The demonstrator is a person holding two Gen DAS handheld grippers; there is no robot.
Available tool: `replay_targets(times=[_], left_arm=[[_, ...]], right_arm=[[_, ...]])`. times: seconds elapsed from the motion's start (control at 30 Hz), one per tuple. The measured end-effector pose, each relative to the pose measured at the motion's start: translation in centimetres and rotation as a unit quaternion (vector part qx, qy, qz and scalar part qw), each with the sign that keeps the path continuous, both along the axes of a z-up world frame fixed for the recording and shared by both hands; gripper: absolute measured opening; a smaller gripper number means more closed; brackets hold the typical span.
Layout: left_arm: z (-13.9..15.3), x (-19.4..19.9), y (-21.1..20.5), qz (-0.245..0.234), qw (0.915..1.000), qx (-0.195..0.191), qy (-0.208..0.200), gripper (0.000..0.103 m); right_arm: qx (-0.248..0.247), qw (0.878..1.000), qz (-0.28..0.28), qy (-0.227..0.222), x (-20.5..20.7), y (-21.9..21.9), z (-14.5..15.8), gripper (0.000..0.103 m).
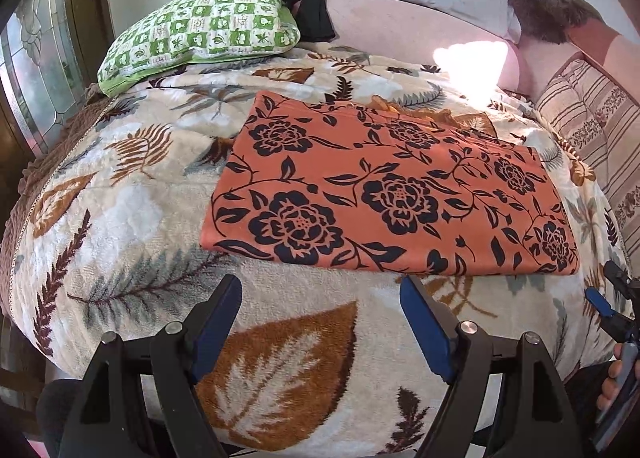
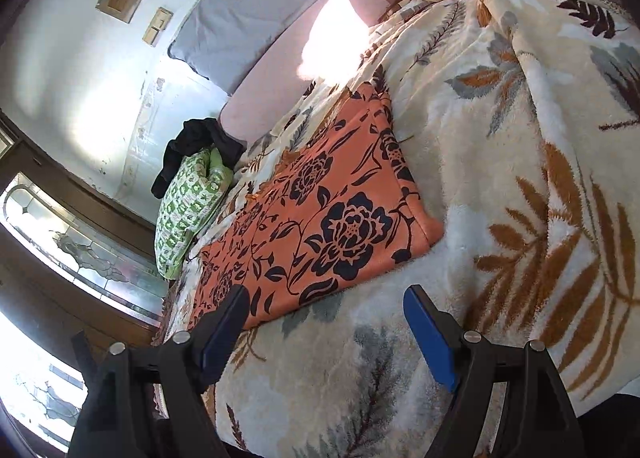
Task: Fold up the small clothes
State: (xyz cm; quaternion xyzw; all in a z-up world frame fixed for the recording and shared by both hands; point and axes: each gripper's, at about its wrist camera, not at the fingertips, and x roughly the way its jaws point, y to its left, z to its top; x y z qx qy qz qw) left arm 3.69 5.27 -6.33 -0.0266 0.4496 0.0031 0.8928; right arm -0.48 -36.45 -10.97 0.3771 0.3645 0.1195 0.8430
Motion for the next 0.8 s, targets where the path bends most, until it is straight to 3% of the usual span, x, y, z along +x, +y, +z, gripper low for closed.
replay_targets(times=[0.23,0.47,0.6,0.8], left_arm=[[0.0,-0.4,0.2,0.001,1.0000,0.005,-0.008,0.082],[1.3,-1.0,1.0,0.003,0.9994,-0.017,-0.029,0.082],[1.3,-1.5,1.7,0.011,0.9989,-0.040,-0.021,0.082],[0.6,-2.5,2.0,0.008,0.9992,-0.037,-0.012,0.082]], right_arm=[[0.007,1.000,0.008,-0.003,-0.1,0.2,0.0,0.082],[-0.008,1.000,0.010,-0.001,0.2,1.4,0.3,0.082],[-0.016,1.000,0.019,0.009,0.0,2.2,0.4,0.082],[0.078,0.996,0.003,0.051,0.0,1.4,-1.1,0.082]])
